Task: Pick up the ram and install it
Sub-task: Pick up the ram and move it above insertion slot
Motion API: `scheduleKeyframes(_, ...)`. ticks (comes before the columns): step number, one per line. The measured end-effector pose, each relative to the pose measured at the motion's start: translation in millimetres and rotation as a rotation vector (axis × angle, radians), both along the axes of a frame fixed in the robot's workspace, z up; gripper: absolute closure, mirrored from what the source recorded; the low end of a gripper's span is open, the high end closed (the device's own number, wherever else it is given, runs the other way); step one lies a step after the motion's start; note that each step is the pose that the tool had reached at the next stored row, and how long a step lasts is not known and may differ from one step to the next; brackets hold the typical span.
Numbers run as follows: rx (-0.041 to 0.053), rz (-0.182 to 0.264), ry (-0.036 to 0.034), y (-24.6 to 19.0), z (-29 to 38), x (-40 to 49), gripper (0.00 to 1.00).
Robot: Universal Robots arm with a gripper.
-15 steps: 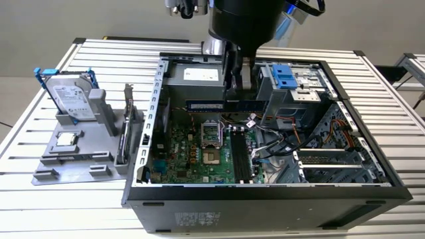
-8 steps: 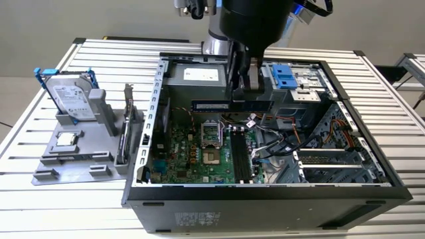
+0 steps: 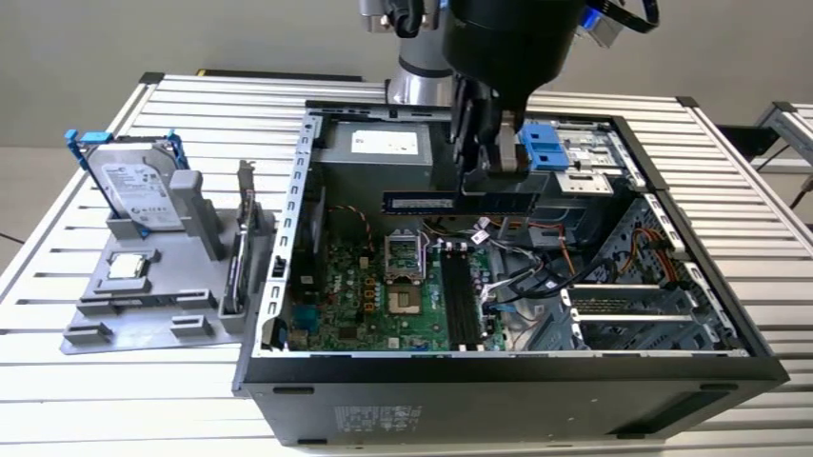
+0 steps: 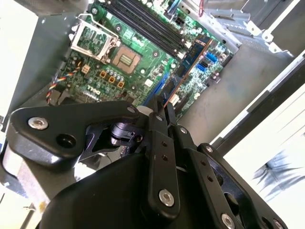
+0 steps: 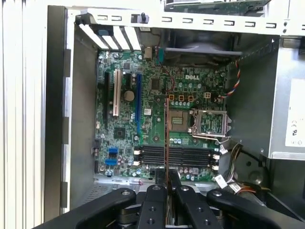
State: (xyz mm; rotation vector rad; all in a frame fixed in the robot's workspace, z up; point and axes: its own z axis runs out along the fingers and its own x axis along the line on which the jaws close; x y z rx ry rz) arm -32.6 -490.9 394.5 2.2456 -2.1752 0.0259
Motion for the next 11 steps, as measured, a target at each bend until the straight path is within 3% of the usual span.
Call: scheduleKeyframes(11, 0.0001, 0.000, 0.0022, 0.0, 0.0, 17.6, 1.00)
